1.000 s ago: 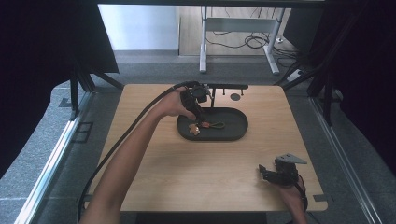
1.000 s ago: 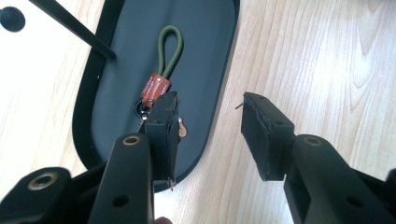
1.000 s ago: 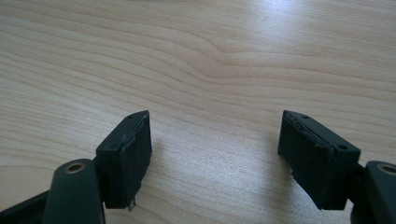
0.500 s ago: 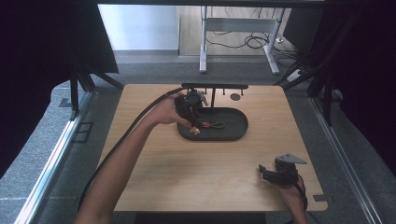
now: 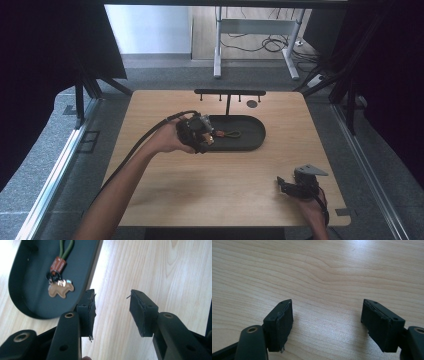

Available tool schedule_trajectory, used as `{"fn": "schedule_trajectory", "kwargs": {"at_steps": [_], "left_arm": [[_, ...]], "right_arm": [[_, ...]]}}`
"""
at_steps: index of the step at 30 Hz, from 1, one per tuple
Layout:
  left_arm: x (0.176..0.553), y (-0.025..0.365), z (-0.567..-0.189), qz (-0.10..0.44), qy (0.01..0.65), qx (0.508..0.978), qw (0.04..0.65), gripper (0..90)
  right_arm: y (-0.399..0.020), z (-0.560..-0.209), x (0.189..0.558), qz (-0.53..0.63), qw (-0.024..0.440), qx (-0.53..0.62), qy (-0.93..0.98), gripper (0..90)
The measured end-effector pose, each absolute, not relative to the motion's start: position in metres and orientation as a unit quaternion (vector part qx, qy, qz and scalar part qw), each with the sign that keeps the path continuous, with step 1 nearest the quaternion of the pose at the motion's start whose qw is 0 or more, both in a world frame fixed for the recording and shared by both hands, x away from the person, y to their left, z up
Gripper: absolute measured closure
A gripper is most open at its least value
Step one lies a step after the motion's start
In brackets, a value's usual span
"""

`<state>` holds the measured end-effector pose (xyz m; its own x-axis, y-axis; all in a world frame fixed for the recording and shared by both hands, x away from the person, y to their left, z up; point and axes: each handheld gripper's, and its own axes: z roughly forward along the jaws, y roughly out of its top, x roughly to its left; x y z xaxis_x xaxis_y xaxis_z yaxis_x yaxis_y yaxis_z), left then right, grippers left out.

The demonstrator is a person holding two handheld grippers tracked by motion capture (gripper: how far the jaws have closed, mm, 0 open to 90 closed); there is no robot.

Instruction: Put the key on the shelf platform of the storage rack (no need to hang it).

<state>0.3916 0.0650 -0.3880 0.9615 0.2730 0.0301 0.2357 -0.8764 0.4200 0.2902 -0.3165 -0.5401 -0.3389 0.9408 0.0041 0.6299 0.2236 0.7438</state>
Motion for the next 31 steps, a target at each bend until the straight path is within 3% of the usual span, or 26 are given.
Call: {"fn": "schedule_trajectory", "kwargs": {"at_steps": [18,31], "left_arm": [[0.341,0.109,-0.428,0.038,0.143,0.964,0.221,52.3],[0.333,0.117,-0.438,0.039,0.157,0.962,0.222,50.3]], "right_arm": [[-0.316,-0.54,0.29,0.333,0.233,0.526,0.747,25.8],[-0.316,-0.54,0.29,0.333,0.233,0.527,0.747,25.7]]}}
